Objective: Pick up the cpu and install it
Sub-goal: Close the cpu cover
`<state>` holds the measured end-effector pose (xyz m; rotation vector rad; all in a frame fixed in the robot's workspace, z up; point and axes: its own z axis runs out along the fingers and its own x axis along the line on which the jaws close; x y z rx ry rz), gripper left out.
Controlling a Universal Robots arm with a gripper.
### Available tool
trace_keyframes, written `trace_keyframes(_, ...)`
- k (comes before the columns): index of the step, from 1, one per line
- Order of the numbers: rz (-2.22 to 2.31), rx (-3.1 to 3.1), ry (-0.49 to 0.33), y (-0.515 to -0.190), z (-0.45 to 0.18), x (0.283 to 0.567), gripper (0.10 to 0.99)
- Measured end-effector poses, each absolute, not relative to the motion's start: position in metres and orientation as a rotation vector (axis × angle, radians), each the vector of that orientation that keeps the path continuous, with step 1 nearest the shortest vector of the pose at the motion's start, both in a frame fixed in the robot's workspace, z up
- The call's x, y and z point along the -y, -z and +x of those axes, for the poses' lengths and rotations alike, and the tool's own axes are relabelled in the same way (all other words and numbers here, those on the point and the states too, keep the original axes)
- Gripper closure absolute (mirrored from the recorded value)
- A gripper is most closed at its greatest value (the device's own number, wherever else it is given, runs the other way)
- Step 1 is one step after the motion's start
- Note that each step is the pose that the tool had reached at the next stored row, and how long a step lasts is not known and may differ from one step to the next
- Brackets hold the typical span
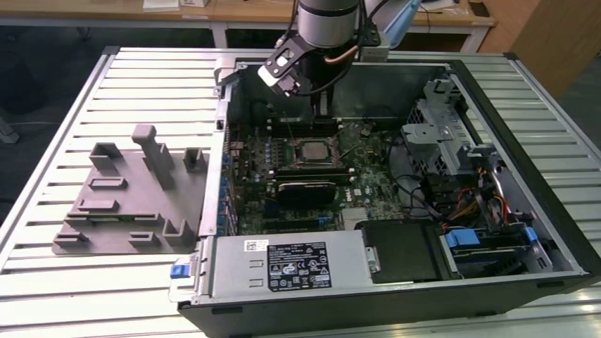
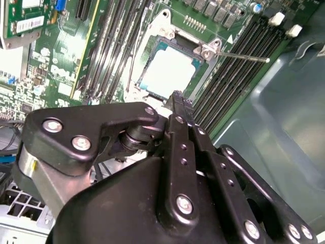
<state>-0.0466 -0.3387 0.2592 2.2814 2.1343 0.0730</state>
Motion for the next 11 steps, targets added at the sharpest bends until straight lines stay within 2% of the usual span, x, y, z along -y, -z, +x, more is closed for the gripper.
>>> trace_keyframes(11,2.281,-2.134,-0.073,-0.259,-0.022,0.339,0.98)
